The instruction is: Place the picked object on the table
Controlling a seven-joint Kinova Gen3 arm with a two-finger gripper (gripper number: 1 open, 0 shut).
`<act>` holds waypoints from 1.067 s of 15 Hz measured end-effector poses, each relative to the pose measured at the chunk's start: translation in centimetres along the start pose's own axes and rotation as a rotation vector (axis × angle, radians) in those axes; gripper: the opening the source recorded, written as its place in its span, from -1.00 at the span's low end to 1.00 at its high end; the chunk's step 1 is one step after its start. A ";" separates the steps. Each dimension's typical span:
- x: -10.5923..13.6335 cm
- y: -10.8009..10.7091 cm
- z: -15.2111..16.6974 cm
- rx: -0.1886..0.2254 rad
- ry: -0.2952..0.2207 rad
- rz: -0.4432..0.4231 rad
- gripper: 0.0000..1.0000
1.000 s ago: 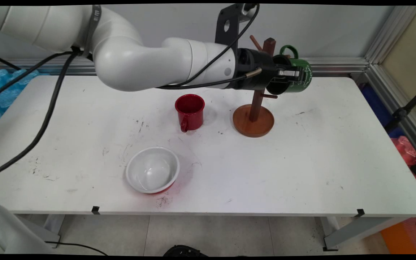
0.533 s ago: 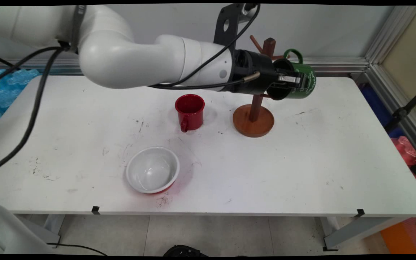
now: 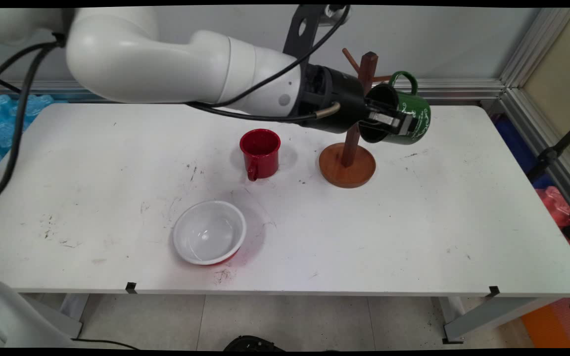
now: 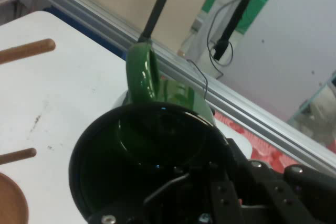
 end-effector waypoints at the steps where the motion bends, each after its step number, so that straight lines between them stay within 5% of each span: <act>1: 0.2 0.0 -0.4 -0.005 -0.009 0.018 -1.00; 11: 2.2 -1.5 -4.4 -0.014 -0.124 0.164 -1.00; 16: 3.4 -2.5 -6.4 0.012 -0.199 0.245 -1.00</act>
